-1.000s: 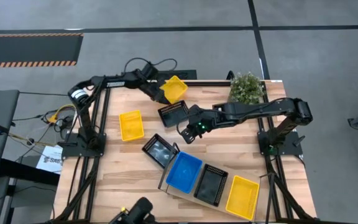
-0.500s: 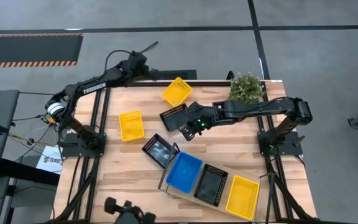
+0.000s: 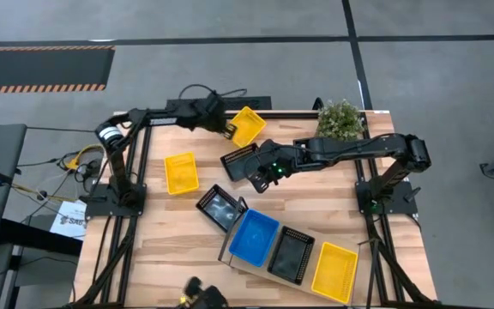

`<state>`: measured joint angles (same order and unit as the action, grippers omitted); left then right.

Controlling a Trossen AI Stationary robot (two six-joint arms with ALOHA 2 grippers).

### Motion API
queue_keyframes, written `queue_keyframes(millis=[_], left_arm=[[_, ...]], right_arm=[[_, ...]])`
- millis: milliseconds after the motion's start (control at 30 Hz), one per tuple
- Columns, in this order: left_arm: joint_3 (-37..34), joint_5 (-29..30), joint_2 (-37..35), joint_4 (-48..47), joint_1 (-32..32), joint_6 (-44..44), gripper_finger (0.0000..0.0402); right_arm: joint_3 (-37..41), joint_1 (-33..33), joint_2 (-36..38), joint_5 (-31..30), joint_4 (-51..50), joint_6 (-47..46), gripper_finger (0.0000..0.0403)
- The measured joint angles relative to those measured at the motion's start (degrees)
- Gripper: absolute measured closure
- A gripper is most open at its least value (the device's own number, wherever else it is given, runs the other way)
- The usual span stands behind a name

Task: Stack baskets on shelf by color
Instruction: Stack the top yellow bin on top of the yellow bin on the shelf

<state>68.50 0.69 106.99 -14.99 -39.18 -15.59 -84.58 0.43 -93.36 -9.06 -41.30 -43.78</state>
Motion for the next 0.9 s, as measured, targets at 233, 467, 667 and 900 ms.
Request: queue_keyframes(millis=[233,467,667,900], left_arm=[[0.1,-31.9,0.9,5.7,5.9,4.1,0.0401],[0.1,-51.0,-0.9,1.7,12.2,1.3,0.0401],[0.0,-47.8,-10.0,-12.8,14.0,1.5,0.0401],[0.0,-31.7,-26.2,-22.3,15.4,1.6,0.0395]], right_arm=[[0.0,2.4,0.0,0.1,0.2,-1.9,0.0295],[0.0,2.8,0.0,-7.8,-4.4,-1.2,0.0295],[0.0,-2.8,0.0,-11.0,-12.2,5.7,0.0292],[0.1,-9.0,-5.2,-7.3,-11.8,43.1,0.0219]])
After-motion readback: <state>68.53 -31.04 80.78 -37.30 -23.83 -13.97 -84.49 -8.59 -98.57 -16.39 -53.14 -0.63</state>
